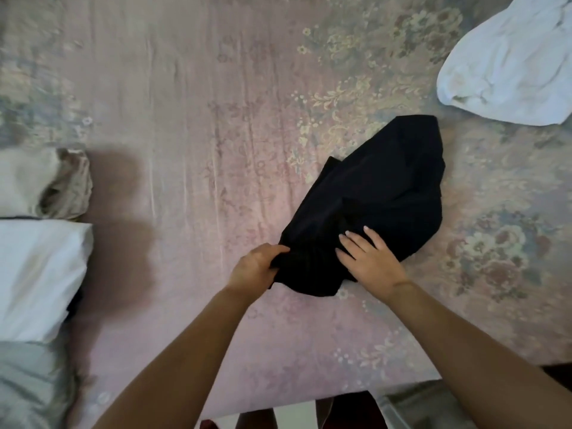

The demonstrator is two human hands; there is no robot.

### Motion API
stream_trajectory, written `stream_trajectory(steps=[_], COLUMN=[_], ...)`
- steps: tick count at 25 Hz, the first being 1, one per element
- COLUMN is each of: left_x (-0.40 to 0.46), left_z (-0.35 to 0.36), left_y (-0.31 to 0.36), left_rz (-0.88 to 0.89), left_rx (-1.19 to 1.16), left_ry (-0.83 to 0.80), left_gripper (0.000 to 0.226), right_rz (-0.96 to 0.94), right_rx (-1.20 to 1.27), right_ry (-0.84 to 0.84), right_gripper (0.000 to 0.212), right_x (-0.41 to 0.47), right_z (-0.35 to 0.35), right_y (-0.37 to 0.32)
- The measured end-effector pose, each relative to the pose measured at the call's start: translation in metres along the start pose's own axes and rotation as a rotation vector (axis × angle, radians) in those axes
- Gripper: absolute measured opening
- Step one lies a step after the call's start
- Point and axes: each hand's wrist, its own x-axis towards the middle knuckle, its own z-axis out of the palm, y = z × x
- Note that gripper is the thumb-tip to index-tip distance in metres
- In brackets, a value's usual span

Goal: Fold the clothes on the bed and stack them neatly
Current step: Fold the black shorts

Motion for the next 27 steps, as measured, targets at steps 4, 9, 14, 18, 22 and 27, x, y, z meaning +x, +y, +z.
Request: stream_trajectory(steps=[4, 9, 14, 18, 22, 27], left_x=[-0.006, -0.012, -0.025, -0.029, -0.017, -0.013], left_z=[-0.045, -0.085, -0.073, -0.056, -0.055, -0.080], left_y=[0.021, 0.022, -0.013, -0.029, -0.022, 0.003], left_rz=[-0.269, -0.687, -0.675, -0.399, -0.308, -0.312], left_rx=[-0.543, -1.247, -1.427, -0.728, -0.412, -0.524], left_ry=[0.117, 0.137, 0.416, 0.413, 0.447, 0.623], left_gripper=[0.038, 0.026, 0.043, 0.081, 0.073, 0.049], right_rz=[0.215, 0.477, 0.233, 0.148, 0.248, 0.279], right_rx=[0.277, 0.494, 0.546, 0.402, 0.413, 0.611], right_ry=[0.387, 0.407, 0.298, 0.097, 0.164, 0.285], right_gripper=[0.026, 0.046, 0.064, 0.095, 0.069, 0.023], right_x=[0.023, 0.090, 0.079, 0.058, 0.066, 0.082], right_z=[-0.056, -0.135, -0.102, -0.052, -0.052, -0.095], right_y=[0.027, 0.047, -0.020, -0.059, -0.049, -0.001])
